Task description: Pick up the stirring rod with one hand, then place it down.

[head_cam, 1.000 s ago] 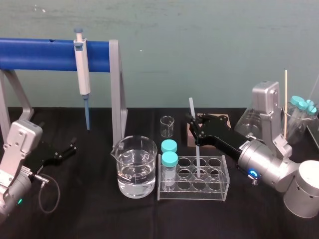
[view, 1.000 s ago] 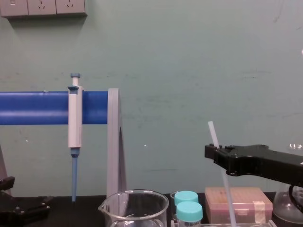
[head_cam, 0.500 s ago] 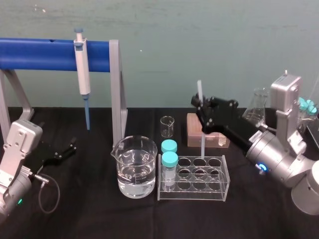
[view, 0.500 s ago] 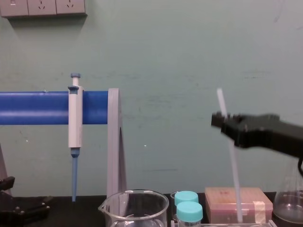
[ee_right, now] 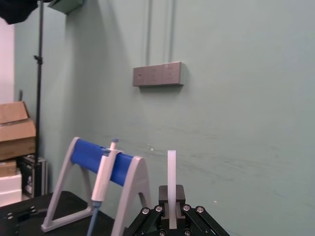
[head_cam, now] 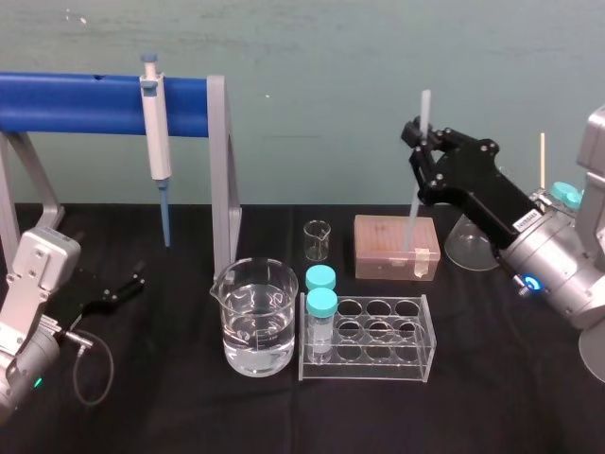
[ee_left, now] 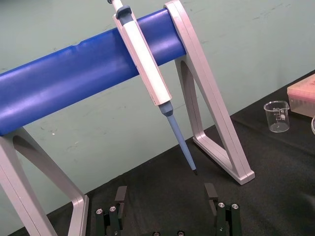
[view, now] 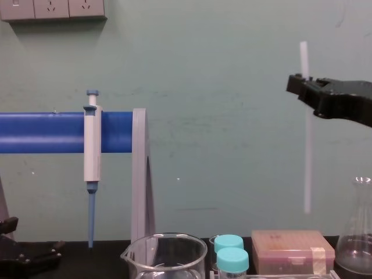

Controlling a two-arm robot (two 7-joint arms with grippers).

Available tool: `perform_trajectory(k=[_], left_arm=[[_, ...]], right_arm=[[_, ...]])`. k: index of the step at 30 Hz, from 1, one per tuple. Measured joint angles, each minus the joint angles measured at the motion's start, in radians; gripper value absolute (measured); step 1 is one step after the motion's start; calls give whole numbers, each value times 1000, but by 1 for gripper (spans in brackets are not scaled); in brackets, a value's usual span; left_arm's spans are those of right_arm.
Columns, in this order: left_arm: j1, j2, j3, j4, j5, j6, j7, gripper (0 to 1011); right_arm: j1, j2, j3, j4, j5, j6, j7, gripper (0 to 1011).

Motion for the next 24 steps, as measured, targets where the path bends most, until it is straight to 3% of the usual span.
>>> perform_trajectory(k=[9,24], left_arm=[[0,0,0,0,0,0,0,1000],[0,0,0,0,0,0,0,1000]], right_arm=[[-9,3,26,-4,-4,26,-22,66],[-11,-2,32,1,-19,35,-22,66]])
